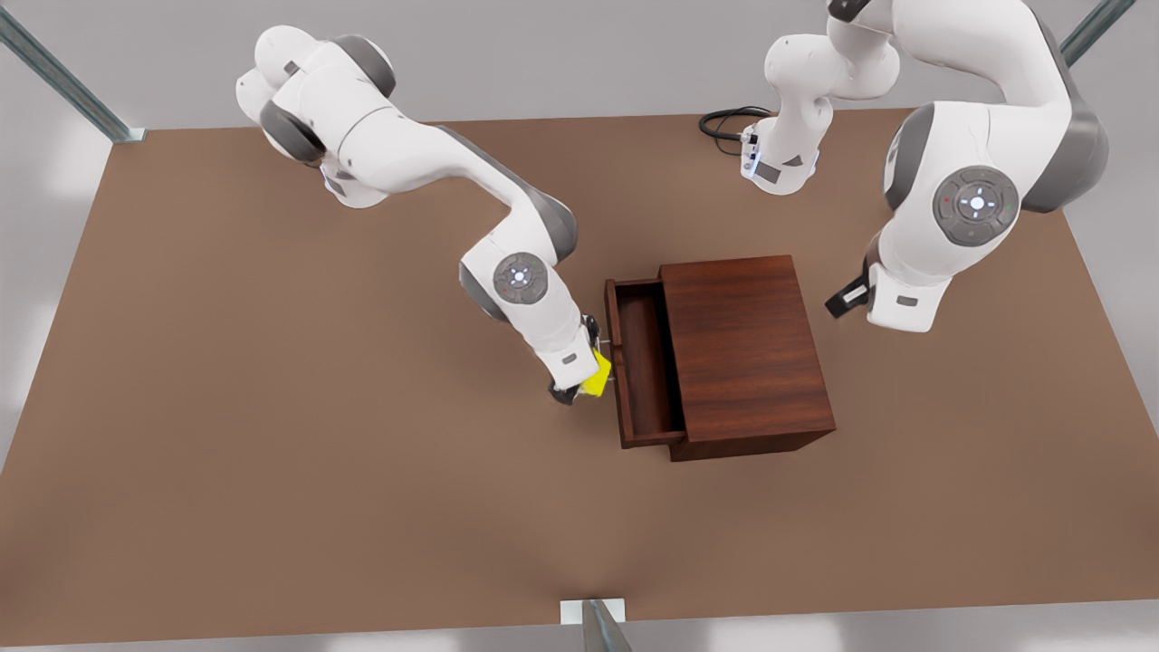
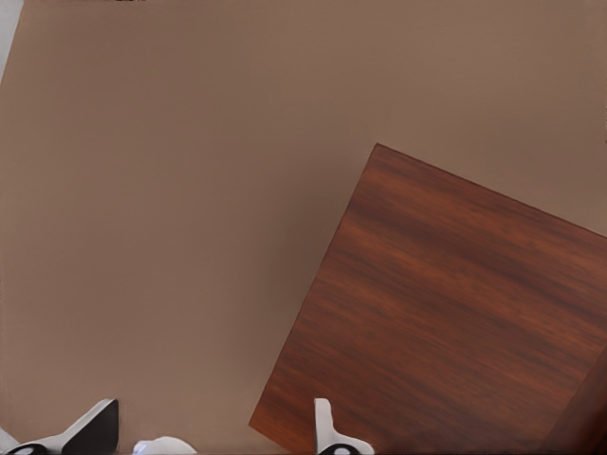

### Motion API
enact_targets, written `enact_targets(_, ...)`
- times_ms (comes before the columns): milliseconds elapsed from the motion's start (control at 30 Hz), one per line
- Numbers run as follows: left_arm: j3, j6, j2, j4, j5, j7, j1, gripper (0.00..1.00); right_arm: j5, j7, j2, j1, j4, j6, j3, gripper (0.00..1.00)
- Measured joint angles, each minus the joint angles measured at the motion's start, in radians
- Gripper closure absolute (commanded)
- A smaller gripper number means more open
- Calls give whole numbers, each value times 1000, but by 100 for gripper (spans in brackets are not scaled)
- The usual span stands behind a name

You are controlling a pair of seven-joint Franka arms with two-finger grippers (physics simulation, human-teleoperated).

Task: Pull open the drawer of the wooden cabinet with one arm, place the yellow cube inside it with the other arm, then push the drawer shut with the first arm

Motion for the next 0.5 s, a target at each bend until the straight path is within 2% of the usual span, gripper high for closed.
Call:
enact_targets(267,9,-5,0,-18,-16,304,1,0,3,-65,57,61,8,54,59,68)
enact_targets(500,9,7,0,-23,-15,473,1,0,4,-103,80,92,3,96,66,68)
